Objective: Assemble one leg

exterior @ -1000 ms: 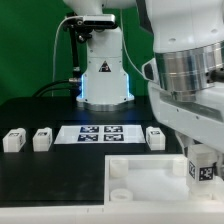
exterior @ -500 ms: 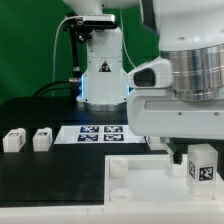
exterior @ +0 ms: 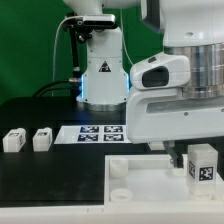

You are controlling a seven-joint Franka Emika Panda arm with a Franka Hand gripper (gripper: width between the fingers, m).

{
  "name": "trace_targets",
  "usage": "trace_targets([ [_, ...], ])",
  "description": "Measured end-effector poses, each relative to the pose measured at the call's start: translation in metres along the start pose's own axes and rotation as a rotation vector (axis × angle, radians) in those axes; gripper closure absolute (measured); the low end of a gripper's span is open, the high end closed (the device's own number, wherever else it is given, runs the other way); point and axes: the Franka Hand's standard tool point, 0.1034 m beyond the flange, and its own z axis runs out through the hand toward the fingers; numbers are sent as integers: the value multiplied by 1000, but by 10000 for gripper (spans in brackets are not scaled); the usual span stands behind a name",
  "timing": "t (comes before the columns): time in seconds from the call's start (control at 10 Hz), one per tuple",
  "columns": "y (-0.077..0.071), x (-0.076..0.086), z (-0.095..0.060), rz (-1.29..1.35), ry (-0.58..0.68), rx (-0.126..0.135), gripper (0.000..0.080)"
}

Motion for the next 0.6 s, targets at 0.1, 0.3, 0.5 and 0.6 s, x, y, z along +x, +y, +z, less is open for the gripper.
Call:
trace_targets([
  [0.1, -1, 0, 0, 113, -1, 3, 507],
  [0.3, 0, -1, 1, 320, -3, 3, 506],
  [0.5, -1, -1, 2, 724, 0, -1, 506],
  [0.6, 1, 0, 2, 934, -13, 18, 506],
])
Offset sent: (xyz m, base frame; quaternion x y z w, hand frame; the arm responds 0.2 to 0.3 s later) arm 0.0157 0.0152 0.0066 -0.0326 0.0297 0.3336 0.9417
